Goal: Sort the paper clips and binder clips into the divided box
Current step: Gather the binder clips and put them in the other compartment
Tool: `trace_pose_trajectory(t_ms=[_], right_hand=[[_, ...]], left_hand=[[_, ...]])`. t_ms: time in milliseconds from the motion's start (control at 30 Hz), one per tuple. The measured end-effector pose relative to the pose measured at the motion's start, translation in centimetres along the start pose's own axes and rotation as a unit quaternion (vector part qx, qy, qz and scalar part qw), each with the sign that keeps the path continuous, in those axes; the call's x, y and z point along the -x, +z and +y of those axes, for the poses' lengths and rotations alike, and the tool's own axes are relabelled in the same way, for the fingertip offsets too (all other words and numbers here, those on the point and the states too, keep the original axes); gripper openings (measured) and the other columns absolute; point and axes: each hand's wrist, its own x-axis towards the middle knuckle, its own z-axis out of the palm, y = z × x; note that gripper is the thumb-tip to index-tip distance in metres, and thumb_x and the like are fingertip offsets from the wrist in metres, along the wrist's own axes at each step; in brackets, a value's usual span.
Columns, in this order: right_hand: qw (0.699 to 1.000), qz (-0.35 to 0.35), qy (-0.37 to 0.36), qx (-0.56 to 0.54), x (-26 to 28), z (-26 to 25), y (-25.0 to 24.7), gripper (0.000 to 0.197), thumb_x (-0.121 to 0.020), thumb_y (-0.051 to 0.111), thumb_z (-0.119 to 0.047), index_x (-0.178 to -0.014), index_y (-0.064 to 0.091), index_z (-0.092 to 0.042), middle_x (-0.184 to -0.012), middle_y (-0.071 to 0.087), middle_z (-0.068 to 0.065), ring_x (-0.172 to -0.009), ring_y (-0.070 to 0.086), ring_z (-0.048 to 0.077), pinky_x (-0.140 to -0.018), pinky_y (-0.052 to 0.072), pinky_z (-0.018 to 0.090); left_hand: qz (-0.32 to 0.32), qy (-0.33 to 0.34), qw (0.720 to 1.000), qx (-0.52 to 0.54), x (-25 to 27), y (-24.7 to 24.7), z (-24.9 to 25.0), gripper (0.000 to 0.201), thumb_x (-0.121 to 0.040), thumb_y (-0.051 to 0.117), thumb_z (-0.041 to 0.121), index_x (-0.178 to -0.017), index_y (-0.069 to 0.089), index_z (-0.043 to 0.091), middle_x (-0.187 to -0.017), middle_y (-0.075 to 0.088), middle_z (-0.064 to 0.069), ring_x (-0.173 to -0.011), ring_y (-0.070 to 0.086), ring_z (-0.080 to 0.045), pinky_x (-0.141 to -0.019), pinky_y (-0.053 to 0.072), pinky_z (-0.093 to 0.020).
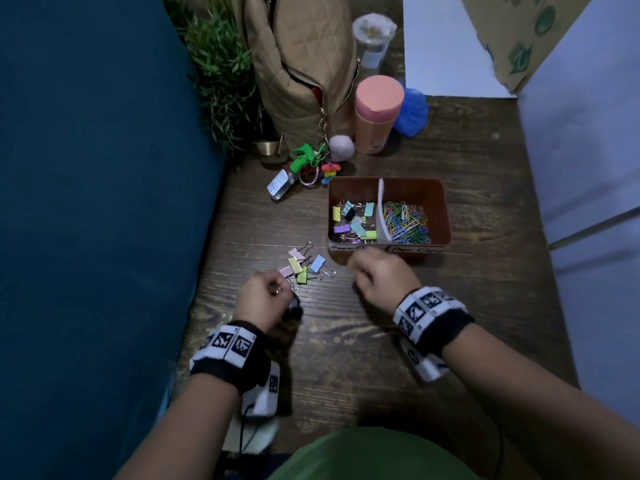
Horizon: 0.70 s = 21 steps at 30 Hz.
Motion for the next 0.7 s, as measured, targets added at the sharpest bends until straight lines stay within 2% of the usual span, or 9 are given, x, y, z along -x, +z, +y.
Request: trace_pose_trajectory(t_ms=[67,100,167,233,367,467,533,600,700], right_hand=[[0.993,-0.109,-0.004,0.041,0.2,-0.2,1.9,0.012,-0.083,0.054,-0.013,-0.093,0.058,-0.017,-0.100,0.060,0.009,-0.086,0.061,0.033,-0.073,0.052,0.043],[0.988,-0.137,-0.010,0.065,0.0,-0.3,2.7,0.016,-0.083,0.053,-0.013,-0.098,0.058,-0.018,-0.109,0.058,0.008,-0.090,0.060,0.034,-0.075,0.052,0.044],[0.981,-0.168,-0.024,0.099,-0.9,-0.9,3.8,0.033,-0.083,0.052,-0.009,-0.115,0.053,-0.020,-0.129,0.048,0.007,-0.102,0.056,0.035,-0.080,0.052,0.045],[0.972,-0.190,-0.041,0.131,-1.9,-1.3,4.5,0.054,-0.081,0.051,-0.001,-0.132,0.041,-0.018,-0.144,0.033,0.009,-0.115,0.045,0.033,-0.089,0.049,0.043],[0.962,-0.218,-0.055,0.157,-4.0,-1.8,5.0,0.075,-0.081,0.051,0.001,-0.145,0.017,-0.018,-0.156,0.011,0.012,-0.131,0.030,0.037,-0.096,0.044,0.043],[0.958,-0.244,-0.050,0.145,-5.4,-2.1,6.2,0.073,-0.086,0.047,-0.002,-0.146,0.012,-0.024,-0.157,0.004,0.008,-0.136,0.021,0.036,-0.095,0.047,0.045],[0.953,-0.256,-0.049,0.154,-6.2,-2.5,6.7,0.068,-0.089,0.044,-0.004,-0.145,0.015,-0.031,-0.157,0.000,0.006,-0.136,0.019,0.037,-0.093,0.048,0.047],[0.946,-0.272,-0.047,0.171,-6.6,-3.0,6.6,0.065,-0.090,0.041,-0.002,-0.143,0.020,-0.032,-0.157,0.000,0.006,-0.134,0.021,0.038,-0.089,0.047,0.047],[0.949,-0.250,-0.066,0.183,-6.4,-3.2,6.6,0.055,-0.087,0.039,0.004,-0.138,0.033,-0.017,-0.148,0.024,0.018,-0.130,0.028,0.042,-0.095,0.044,0.049]], left_hand=[[-0.010,0.021,0.999,0.042,-0.6,-1.7,2.5,0.023,-0.079,0.067,0.007,-0.064,0.060,0.023,-0.078,0.069,-0.002,-0.062,0.059,-0.012,-0.066,0.044,-0.021],[-0.018,0.035,0.997,0.059,-1.1,-2.5,4.0,0.021,-0.079,0.067,0.006,-0.066,0.061,0.022,-0.077,0.069,0.000,-0.059,0.061,-0.011,-0.063,0.049,-0.022],[-0.018,0.079,0.994,0.073,-2.4,-3.7,7.2,0.021,-0.080,0.066,0.008,-0.068,0.062,0.026,-0.079,0.068,0.003,-0.061,0.066,-0.013,-0.063,0.055,-0.025],[-0.008,0.129,0.988,0.080,-4.2,-4.0,10.0,0.020,-0.076,0.065,0.012,-0.067,0.062,0.030,-0.084,0.066,0.004,-0.069,0.068,-0.018,-0.071,0.058,-0.033],[-0.043,0.169,0.982,0.073,-7.6,-2.4,13.5,0.015,-0.073,0.063,0.021,-0.070,0.064,0.036,-0.082,0.069,-0.003,-0.071,0.067,-0.022,-0.075,0.058,-0.043],[-0.090,0.192,0.977,0.027,-8.6,-1.5,14.1,0.019,-0.080,0.068,0.024,-0.099,0.068,0.030,-0.082,0.060,0.005,-0.076,0.058,-0.014,-0.084,0.052,-0.030],[-0.064,0.200,0.977,-0.035,-8.8,-1.9,13.3,0.035,-0.083,0.065,0.032,-0.118,0.061,0.031,-0.097,0.056,0.000,-0.088,0.054,-0.016,-0.088,0.045,-0.026],[-0.037,0.181,0.981,-0.054,-8.9,-2.6,11.5,0.038,-0.084,0.061,0.025,-0.122,0.059,0.029,-0.113,0.057,-0.006,-0.101,0.057,-0.021,-0.095,0.044,-0.029],[-0.047,0.094,0.987,-0.122,-8.4,-3.4,7.1,0.039,-0.081,0.058,0.011,-0.119,0.059,0.019,-0.119,0.054,-0.012,-0.105,0.058,-0.030,-0.095,0.045,-0.031]])
